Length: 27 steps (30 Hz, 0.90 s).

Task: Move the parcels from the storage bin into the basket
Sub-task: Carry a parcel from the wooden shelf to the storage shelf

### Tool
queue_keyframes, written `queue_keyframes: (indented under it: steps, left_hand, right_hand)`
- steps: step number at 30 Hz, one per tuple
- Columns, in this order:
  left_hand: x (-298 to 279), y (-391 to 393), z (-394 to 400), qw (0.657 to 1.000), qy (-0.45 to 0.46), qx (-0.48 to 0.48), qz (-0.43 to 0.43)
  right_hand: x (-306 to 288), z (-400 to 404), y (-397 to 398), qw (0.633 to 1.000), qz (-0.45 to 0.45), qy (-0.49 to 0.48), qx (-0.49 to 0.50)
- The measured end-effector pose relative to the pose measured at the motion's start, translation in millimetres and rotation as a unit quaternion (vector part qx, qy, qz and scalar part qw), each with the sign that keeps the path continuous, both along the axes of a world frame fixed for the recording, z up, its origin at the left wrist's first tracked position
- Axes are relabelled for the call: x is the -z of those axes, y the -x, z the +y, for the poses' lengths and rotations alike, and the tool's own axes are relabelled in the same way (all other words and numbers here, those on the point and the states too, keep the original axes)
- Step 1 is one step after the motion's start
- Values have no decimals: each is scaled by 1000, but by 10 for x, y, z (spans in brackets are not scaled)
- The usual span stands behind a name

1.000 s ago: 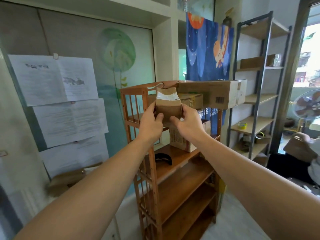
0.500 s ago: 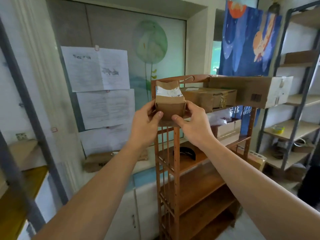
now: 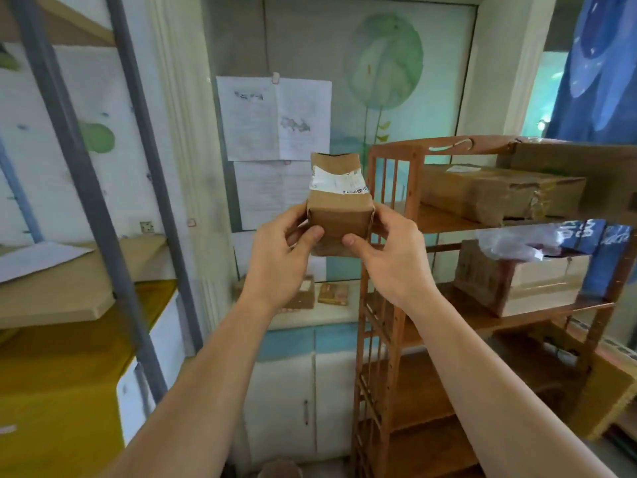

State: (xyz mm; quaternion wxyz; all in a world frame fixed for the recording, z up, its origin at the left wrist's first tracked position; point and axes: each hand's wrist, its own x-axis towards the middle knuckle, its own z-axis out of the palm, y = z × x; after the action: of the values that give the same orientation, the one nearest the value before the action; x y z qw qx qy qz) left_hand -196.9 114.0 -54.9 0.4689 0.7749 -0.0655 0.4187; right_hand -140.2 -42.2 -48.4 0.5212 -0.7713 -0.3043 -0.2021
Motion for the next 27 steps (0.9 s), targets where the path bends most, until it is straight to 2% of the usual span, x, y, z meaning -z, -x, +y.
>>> queue_keyframes:
  steps: [13, 18, 27]
  left_hand:
    - [50, 624, 192, 991, -26, -129, 10]
    - [80, 894, 335, 986, -46, -157, -6]
    - [89, 1540, 887, 985, -45, -163, -19]
  right_hand:
    - [96, 439, 238, 986, 42, -53, -152]
    - [156, 626, 463, 975, 61, -102, -189]
    - [133, 1182, 1049, 969, 63, -99, -216]
